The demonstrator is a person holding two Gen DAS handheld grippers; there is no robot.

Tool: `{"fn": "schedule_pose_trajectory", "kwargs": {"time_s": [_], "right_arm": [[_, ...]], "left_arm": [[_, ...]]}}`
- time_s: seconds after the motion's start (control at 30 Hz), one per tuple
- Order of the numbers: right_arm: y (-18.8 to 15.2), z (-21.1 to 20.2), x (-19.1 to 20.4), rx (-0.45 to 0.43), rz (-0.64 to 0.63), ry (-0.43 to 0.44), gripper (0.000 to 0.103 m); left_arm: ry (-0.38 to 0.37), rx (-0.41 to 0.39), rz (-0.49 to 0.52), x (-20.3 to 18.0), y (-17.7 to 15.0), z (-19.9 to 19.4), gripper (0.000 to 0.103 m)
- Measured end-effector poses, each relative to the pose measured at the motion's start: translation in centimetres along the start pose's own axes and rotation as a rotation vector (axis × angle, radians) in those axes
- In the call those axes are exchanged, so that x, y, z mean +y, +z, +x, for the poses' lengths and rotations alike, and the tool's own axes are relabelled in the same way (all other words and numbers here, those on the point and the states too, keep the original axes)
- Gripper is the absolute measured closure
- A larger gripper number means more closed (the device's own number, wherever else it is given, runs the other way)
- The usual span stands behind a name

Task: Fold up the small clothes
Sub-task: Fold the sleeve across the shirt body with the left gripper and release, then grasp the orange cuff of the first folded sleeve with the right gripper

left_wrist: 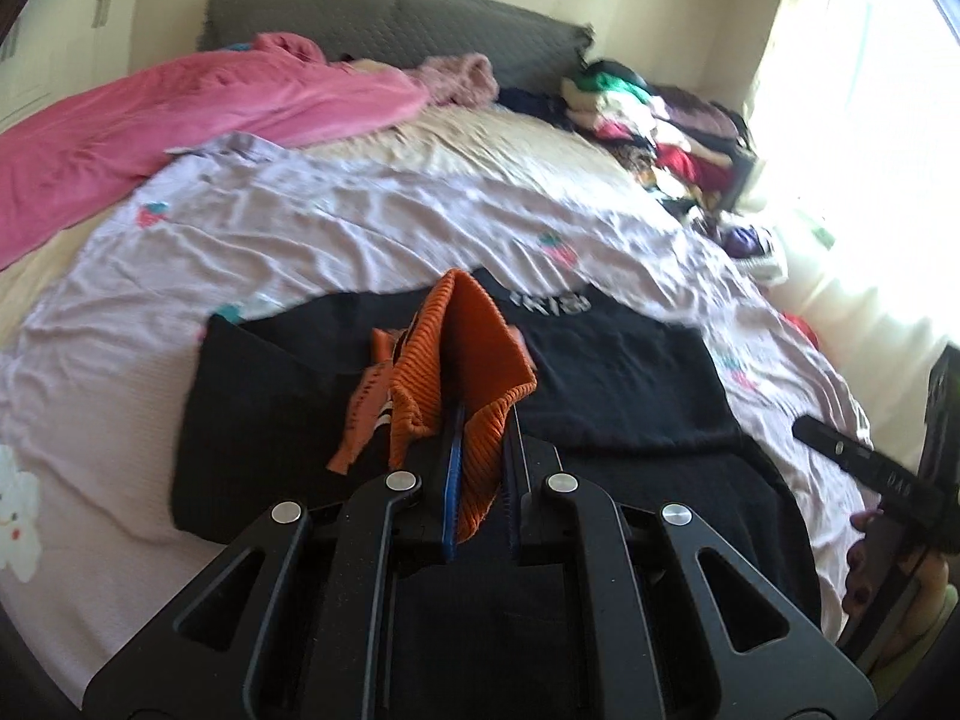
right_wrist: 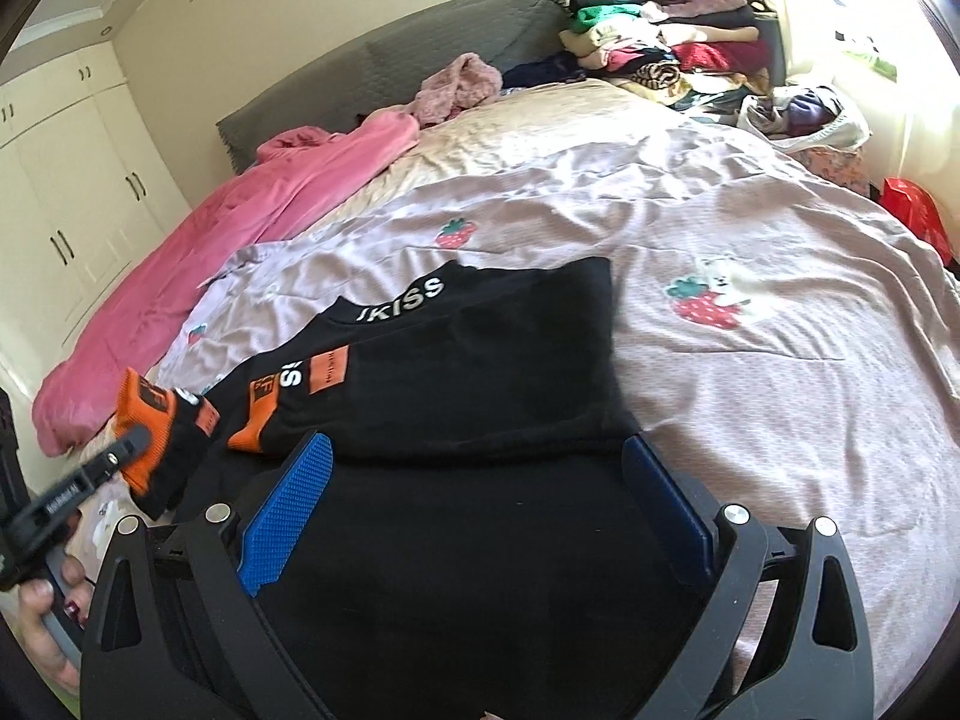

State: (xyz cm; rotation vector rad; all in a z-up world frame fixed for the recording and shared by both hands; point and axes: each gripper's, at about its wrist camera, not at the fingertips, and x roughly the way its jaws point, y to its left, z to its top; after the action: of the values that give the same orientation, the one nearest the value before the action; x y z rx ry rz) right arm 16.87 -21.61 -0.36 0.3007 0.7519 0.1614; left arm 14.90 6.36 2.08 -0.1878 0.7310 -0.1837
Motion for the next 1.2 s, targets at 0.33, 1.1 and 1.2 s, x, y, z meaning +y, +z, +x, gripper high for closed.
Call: {"fn": "schedule_pose_trajectory", "kwargs": {"time_s": [0.33,1.1,1.2], "right_arm": [[0.0,-0.3,-0.1,0.0,0.006,0.012,0.006],[-4.1,8.5,13.0,0.255,-0.192,0.211,0.007],[-4.3,9.8,13.6,0.282,-0.186,0.204,0.008]], "left_arm": [[-0.156,0.069,0.008,-2.0,-1.6,1.5,0.078],[0.284,-0.035,-0.033,7.5,-0.4,0.7,0.029],[0.315,-0.019,-0.013,7.8,-0.6,1.1,0.026]]}}
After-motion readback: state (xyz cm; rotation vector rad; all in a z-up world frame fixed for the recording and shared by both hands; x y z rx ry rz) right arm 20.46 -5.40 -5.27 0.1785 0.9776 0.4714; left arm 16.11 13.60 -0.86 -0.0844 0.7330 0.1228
